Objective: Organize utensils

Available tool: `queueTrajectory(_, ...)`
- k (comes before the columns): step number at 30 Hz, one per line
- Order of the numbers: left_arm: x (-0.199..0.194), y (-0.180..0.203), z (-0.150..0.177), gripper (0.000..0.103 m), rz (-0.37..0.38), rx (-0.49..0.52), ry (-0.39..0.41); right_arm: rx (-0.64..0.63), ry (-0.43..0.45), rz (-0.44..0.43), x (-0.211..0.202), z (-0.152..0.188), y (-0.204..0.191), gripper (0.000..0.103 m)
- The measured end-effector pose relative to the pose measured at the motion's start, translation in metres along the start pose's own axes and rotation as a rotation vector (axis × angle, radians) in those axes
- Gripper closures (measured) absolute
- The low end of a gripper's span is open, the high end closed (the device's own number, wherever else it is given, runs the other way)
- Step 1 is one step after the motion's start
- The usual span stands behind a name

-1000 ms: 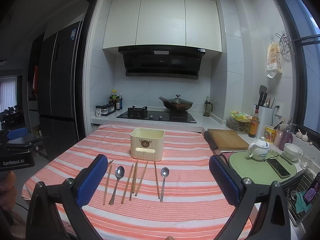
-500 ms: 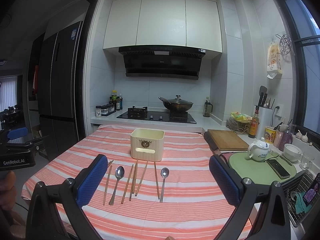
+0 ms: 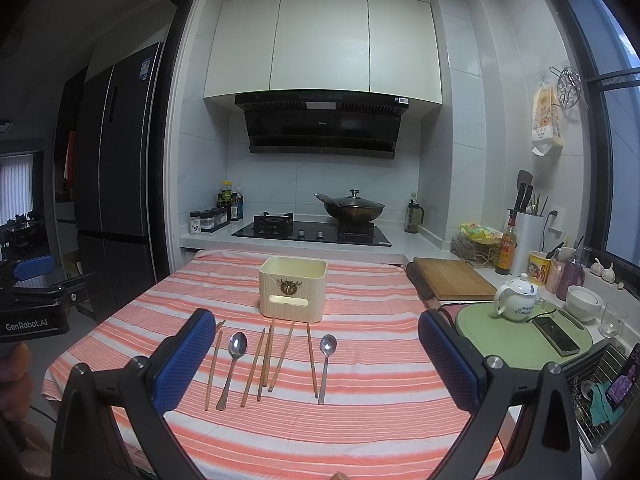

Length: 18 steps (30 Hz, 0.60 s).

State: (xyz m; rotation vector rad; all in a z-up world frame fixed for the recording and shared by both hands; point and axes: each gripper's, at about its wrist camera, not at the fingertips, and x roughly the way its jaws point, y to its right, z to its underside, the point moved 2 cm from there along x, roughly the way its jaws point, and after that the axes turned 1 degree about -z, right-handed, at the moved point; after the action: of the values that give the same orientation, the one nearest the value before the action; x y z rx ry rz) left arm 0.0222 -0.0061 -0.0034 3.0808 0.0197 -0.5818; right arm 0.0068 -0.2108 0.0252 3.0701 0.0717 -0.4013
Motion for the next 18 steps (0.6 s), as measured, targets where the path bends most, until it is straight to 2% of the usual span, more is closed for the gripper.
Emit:
queueTrajectory(10,-0.0001,0.0011,-0.0003,0.000,-0.002,0.002,0.009,0.010,0.001,0.000,0.0007,0.0023,0.0022,0.000)
queueTrajectory(15,0.0018,0.0037,0.0044,0.000,-0.004,0.019,-0.025,0.037,0.003,-0.008,0.0013,0.0025,0.0026,0.000)
queueTrajectory(18,0.0023,0.0042,0.0047,0.000,-0.002,0.011,-0.019,0.025,-0.003,-0.007,0.0027,0.0032,0.0021,0.000)
